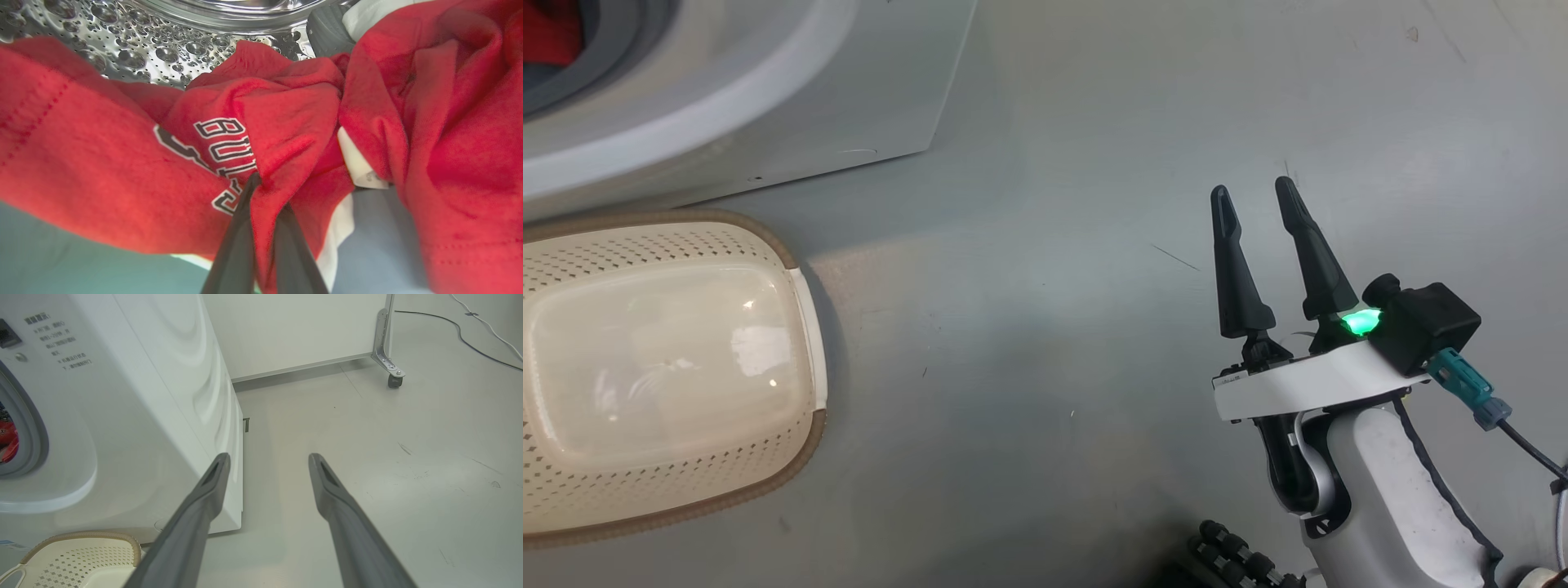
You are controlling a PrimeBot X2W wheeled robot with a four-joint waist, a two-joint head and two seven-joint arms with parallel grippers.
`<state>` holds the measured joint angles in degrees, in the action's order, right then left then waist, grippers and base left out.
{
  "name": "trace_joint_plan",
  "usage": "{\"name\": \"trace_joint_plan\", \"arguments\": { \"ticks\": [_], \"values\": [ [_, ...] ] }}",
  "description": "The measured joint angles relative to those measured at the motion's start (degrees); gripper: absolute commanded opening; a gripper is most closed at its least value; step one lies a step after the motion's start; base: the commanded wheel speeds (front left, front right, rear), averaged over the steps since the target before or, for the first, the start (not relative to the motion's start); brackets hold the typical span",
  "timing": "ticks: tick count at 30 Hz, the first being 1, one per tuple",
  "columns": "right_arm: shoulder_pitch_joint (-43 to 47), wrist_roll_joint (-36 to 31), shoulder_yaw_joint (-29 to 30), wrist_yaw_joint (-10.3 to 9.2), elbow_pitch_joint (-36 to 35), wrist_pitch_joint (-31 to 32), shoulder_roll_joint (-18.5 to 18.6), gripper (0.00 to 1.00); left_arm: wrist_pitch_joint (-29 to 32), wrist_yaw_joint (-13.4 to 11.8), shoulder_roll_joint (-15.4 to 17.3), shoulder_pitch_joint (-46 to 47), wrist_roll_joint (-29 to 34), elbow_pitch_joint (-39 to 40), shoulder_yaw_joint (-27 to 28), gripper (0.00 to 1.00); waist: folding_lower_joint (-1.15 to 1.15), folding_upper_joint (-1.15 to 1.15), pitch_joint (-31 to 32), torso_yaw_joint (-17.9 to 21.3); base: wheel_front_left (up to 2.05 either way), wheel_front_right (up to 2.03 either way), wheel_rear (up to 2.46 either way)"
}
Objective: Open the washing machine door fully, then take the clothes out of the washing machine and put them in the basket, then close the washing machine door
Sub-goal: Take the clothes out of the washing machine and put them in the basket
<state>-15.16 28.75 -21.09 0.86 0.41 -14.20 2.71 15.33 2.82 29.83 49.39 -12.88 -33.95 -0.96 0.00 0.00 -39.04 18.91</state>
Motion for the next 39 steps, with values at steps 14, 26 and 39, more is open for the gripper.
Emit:
{"name": "trace_joint_plan", "arguments": {
  "ticks": [14, 26, 39],
  "values": [
    [-1.08, -0.14, 1.18, -0.02, 1.9, -0.1, 0.01, 1.0, -10.78, 0.01, -4.78, 0.27, -1.36, -2.56, 0.3, 0.0, 0.0, 0.0, 3.55, -1.23, 0.0, 0.0, 0.0],
    [-0.84, -2.21, 3.47, 0.08, 4.45, -0.31, 0.02, 1.0, -21.71, 0.98, -10.63, -3.2, -3.74, -3.64, 0.52, 0.0, 0.0, 0.0, 9.2, -3.53, 0.0, 0.0, 0.0],
    [3.46, -3.28, 5.3, 0.83, 7.57, -0.31, 0.19, 1.0, -29.53, 2.56, -15.64, -12.83, -4.75, -4.41, -1.6, 0.0, 0.0, 0.0, 18.07, -7.83, 0.0, 0.0, 0.0]
  ]
}}
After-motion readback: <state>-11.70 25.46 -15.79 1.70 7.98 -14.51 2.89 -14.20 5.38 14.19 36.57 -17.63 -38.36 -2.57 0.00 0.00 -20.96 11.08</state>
